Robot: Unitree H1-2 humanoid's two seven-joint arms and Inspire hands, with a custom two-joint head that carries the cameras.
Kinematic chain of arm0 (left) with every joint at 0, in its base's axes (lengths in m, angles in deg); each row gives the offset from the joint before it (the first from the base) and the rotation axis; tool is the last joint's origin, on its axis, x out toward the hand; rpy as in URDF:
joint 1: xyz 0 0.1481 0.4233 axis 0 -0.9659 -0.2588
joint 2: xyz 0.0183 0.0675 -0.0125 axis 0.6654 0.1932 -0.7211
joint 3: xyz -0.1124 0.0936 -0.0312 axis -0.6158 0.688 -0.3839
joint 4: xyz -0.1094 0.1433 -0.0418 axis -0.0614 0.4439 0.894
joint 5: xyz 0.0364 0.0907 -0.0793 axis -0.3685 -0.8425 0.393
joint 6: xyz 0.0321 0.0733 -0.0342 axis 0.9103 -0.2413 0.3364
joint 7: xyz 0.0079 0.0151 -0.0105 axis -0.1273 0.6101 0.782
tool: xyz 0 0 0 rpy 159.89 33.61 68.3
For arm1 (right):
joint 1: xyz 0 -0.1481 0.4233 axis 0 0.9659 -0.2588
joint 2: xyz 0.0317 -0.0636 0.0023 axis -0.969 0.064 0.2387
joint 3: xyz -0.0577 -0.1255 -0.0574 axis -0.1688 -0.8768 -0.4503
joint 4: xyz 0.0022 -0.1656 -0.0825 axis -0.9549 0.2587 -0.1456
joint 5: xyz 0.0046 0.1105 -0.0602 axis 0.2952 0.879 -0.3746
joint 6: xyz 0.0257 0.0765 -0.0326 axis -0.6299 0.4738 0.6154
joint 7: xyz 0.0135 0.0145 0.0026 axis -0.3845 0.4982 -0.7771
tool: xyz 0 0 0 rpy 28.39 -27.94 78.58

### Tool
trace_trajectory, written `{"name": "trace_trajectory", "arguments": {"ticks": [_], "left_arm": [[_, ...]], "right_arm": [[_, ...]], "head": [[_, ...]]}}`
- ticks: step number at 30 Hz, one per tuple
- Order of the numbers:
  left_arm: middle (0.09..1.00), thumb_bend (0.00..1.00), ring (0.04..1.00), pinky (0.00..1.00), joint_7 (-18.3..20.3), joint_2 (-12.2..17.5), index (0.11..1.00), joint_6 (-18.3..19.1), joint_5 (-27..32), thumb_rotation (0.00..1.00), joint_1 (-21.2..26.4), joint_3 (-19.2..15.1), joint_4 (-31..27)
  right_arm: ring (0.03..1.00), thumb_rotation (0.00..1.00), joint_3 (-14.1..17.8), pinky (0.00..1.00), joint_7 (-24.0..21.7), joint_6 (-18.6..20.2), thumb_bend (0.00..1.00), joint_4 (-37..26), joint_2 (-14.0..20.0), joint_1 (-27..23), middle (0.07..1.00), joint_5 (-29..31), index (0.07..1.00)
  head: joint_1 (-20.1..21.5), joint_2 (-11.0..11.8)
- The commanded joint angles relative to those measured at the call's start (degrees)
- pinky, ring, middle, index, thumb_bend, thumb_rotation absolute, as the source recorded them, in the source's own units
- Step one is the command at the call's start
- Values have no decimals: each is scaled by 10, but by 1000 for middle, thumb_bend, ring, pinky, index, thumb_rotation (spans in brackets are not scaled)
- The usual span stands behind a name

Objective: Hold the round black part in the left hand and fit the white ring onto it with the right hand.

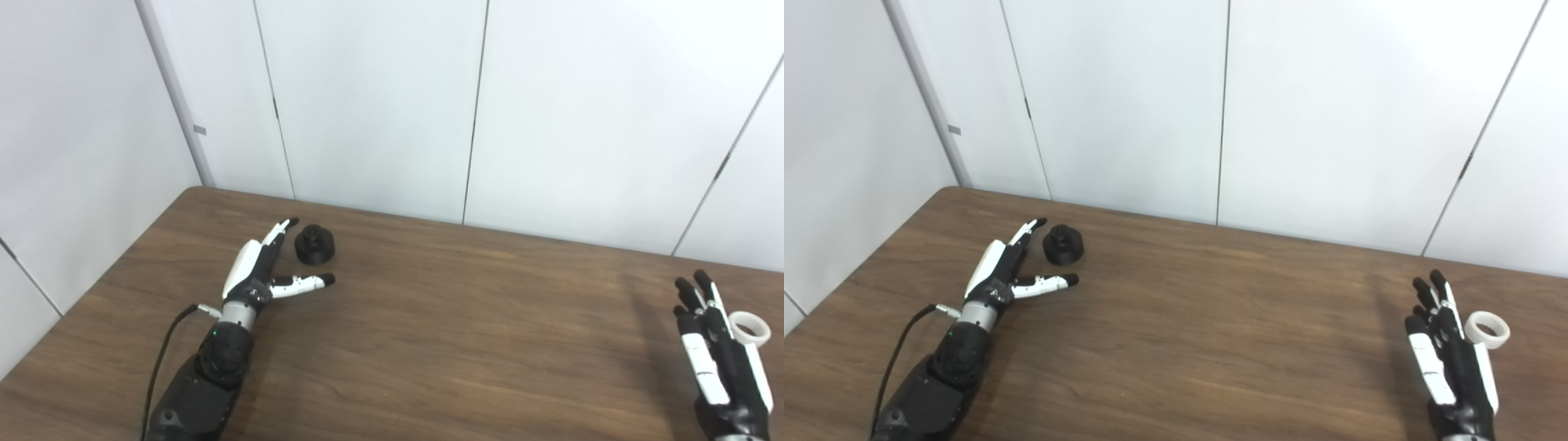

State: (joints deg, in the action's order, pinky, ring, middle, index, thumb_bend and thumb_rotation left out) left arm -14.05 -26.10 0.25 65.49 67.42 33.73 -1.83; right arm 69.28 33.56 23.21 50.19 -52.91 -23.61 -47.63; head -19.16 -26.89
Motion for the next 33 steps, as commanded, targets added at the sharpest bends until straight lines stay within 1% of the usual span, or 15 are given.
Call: {"name": "trace_trajectory", "arguments": {"ticks": [1,2,5,7,11,12,15,18,21,24,27,30,33], "left_arm": [[1000,1000,1000,971,-1,8,951,-11,12,411,16,-8,5],[1000,1000,1000,976,-1,7,954,-12,17,417,17,-10,6],[1000,1000,1000,986,-2,8,960,-20,24,407,22,-12,12],[1000,1000,1000,996,1,10,964,-19,30,401,26,-15,12],[1000,1000,1000,1000,-13,17,951,-31,22,364,34,-17,20],[1000,1000,1000,1000,-14,19,951,-30,24,361,37,-19,23],[1000,1000,1000,990,-22,22,972,-28,24,354,47,-25,33],[1000,1000,1000,970,-32,26,965,-20,10,360,51,-25,33],[1000,1000,994,953,-33,31,959,-6,0,372,55,-21,30],[1000,1000,993,955,-29,39,951,2,-10,347,64,-16,32],[1000,1000,1000,976,-28,54,940,6,-32,363,73,-2,39],[1000,1000,994,967,-26,69,938,12,-53,390,83,14,45],[995,1000,987,993,-19,80,925,6,-60,390,90,25,51]], "right_arm": [[966,749,-1,934,-1,-9,446,24,-4,42,936,-2,968],[965,746,0,930,-2,-8,438,23,-4,43,936,-1,969],[968,753,0,936,-3,-2,449,18,-4,44,937,3,968],[971,757,-1,940,-6,-3,460,19,-3,44,939,4,969],[959,744,-1,923,-6,-7,448,22,-2,43,933,2,963],[957,744,-1,919,-8,-10,446,23,-2,44,932,5,962],[972,745,-1,949,-15,-15,436,26,-3,45,941,14,971],[985,745,1,965,-21,-15,416,27,-5,47,950,24,978],[989,738,1,977,-24,-15,424,22,-6,49,954,26,981],[983,754,0,965,-24,-17,437,19,-3,49,951,21,978],[975,755,1,960,-20,-17,461,16,-4,50,945,16,969],[963,751,2,940,-19,-12,443,9,-6,52,934,14,961],[964,755,1,940,-17,-8,452,3,-8,54,937,11,963]], "head": [[-1,0],[-1,0],[-3,-3],[-5,-2],[-5,-2],[-11,1],[-11,1],[-10,0],[-9,-2],[-8,-4],[-8,-5],[-4,-8],[-2,-10]]}}
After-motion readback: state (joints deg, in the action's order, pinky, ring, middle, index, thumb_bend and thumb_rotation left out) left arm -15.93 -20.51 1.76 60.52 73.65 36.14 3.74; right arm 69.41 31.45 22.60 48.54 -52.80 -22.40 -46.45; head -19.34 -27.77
